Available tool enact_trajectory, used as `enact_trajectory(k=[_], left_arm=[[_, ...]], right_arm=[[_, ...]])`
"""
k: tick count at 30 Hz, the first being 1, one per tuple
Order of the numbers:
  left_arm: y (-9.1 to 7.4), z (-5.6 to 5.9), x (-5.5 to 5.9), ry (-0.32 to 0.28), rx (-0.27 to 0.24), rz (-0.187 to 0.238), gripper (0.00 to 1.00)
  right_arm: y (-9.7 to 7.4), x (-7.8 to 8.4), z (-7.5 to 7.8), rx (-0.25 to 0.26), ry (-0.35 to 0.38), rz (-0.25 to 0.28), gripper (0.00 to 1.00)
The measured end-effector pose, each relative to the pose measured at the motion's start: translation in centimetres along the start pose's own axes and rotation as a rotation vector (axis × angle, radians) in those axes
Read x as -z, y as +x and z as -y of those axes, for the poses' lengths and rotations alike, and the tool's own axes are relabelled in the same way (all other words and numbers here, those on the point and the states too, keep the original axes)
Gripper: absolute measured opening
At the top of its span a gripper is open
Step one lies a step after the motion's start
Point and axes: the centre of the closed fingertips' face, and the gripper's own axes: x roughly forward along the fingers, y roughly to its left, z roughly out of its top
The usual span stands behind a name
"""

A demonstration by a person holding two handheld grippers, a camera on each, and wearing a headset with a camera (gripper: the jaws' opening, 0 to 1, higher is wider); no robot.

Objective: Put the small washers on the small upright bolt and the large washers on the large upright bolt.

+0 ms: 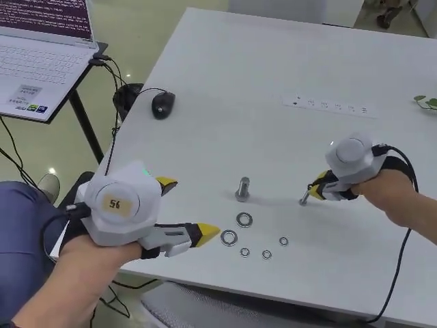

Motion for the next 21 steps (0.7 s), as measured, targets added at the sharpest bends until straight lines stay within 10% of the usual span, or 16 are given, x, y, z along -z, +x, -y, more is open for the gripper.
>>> enact_trajectory(k=[21], left_arm=[[-0.01,0.02,0.33,-0.003,0.002,-0.007,0.67]], right_arm=[[0.37,-0.14,0.24,-0.007,-0.010,-0.026,0.13]])
